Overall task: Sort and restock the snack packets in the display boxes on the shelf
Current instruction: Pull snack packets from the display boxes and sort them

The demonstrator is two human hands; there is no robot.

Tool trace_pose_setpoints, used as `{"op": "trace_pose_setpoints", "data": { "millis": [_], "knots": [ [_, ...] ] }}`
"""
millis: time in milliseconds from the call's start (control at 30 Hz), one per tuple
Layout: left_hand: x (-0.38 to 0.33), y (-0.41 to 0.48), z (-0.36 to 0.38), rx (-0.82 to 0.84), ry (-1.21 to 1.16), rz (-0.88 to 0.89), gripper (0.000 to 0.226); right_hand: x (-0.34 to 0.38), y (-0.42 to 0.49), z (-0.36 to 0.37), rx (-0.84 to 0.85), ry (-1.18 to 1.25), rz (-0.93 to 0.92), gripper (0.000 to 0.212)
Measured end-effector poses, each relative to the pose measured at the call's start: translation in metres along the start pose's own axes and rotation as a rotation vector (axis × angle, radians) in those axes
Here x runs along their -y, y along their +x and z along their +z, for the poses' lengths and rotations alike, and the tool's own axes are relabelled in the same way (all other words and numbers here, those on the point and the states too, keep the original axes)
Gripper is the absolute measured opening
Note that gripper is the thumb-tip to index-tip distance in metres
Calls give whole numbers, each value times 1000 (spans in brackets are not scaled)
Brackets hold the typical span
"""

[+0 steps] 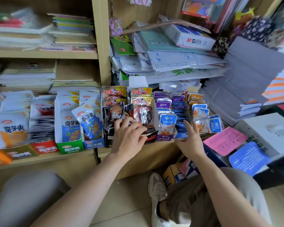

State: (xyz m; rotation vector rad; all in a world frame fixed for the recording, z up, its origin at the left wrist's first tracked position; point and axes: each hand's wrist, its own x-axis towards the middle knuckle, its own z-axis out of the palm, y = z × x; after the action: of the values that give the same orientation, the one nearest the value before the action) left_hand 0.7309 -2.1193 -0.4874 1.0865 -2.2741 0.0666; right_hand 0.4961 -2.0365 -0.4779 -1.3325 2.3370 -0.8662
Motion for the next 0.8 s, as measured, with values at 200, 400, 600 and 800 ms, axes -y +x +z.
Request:
{"op": "trace_pose_setpoints", "data": {
  "millis": [200,400,600,800],
  "knots": [
    [21,-14,-34,-122,-197,139,27,44,-40,-8,-224,52,-289,48],
    [50,-44,-79,-189,-276,-11,19,101,-57,18,27,163,-659,22],
    [96,-85,-139,-136,-248,-397,26,170,-68,73,245,170,-893,12],
    [169,-132,-194,-155,-165,-664,14,239,-72,127,416,156,-968,10]
  ]
}}
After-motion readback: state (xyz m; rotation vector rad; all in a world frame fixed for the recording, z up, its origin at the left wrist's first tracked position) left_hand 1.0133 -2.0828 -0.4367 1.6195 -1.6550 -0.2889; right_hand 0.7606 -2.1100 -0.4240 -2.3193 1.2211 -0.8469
